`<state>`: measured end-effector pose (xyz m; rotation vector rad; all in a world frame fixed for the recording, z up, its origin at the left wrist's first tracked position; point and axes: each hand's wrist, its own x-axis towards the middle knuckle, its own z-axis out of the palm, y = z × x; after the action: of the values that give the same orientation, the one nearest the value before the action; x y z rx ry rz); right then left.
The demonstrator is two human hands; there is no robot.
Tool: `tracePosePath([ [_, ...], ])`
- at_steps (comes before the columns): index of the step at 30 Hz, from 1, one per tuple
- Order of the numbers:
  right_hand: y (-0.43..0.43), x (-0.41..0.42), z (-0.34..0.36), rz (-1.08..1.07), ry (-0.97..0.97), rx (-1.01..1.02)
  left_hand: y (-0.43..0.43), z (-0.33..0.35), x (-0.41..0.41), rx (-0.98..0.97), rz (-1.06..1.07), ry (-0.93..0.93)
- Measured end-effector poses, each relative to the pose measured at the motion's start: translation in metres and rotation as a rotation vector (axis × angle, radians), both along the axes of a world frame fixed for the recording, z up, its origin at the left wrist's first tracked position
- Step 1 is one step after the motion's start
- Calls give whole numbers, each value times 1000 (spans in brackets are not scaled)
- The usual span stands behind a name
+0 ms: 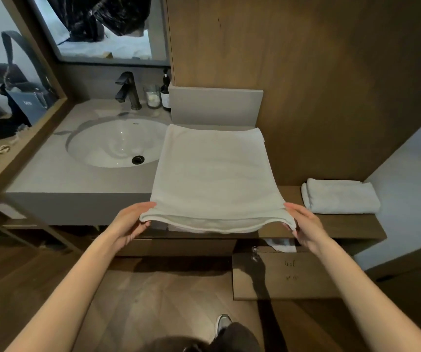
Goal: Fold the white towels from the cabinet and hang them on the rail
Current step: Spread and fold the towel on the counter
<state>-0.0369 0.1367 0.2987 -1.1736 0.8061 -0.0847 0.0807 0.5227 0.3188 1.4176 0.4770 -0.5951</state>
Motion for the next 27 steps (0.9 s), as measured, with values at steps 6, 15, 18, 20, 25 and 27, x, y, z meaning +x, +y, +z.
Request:
tracePosePath([
  [6, 10, 12, 14, -122, -57, 71, -7, 10, 27, -180, 177, 51],
  [15, -3, 69, 24, -220, -84, -7, -29, 23, 86, -308, 269, 41],
  [18, -11, 100, 19, -249, -16, -56, -44, 24, 110, -317, 306, 87],
  [20, -19, 123, 12, -249, 69, -71, -55, 23, 125, -276, 311, 75],
  [25, -29, 162, -23, -191, 171, -92, -68, -12, 161, -54, 245, 29],
  [27, -32, 167, -32, -133, 168, -115, -69, -27, 167, 151, 137, -59],
])
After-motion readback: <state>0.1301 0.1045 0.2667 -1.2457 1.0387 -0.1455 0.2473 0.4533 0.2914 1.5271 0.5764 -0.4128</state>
